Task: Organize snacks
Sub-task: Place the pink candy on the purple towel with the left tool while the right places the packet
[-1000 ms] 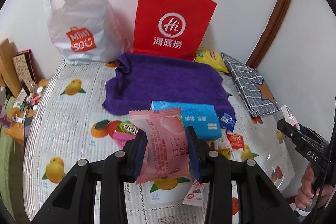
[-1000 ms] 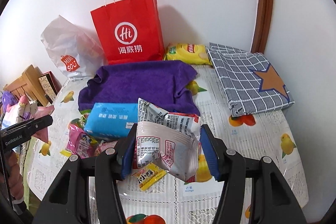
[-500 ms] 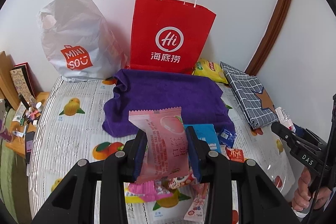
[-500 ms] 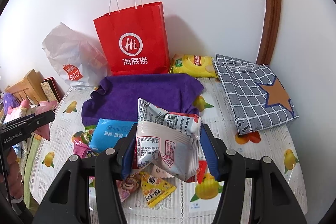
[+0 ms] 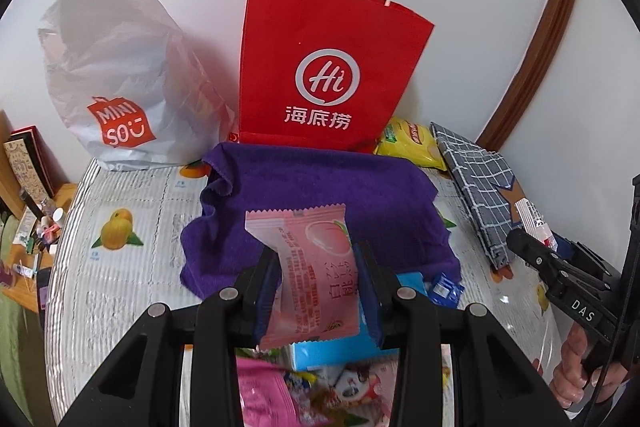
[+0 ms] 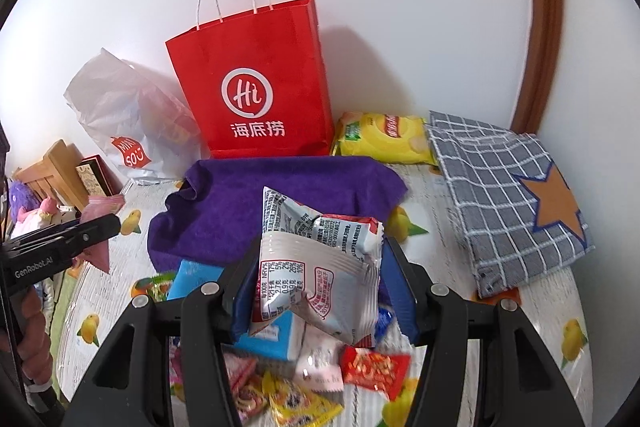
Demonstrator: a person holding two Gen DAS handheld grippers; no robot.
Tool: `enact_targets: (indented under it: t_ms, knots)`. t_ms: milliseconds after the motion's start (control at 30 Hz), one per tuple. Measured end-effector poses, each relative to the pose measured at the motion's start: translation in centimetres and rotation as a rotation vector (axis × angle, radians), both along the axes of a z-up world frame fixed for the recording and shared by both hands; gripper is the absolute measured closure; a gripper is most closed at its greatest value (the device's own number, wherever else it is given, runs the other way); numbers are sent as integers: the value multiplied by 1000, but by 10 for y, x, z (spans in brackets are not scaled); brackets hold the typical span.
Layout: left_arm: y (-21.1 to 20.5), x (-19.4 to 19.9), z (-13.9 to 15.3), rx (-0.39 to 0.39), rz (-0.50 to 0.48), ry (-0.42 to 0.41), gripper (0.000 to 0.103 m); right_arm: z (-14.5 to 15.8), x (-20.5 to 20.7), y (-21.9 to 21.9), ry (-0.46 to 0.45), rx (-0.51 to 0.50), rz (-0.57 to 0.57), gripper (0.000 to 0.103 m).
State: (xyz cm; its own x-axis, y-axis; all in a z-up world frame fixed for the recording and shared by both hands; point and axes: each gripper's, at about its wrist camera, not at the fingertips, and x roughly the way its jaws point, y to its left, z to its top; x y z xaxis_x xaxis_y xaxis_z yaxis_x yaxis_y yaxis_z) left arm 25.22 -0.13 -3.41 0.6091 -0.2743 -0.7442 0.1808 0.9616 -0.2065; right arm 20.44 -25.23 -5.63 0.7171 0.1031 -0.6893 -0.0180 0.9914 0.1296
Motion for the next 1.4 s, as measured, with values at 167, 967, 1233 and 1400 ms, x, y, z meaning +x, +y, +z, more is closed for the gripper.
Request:
enact_targets:
  t_ms: [167, 967, 1233, 1400]
  knots:
    - [4, 28, -13, 16, 9, 21, 67, -7, 29, 6, 1, 1, 11, 47]
    - [-7, 159, -105, 50, 19, 160, 67, -108, 168, 0, 146, 4, 24, 47]
    - [-12, 170, -126, 62, 24, 212, 67, -135, 185, 1, 210, 1, 40, 46]
    - [-18, 172, -135, 73, 20, 242, 67, -142, 187, 0, 231, 4, 40, 46]
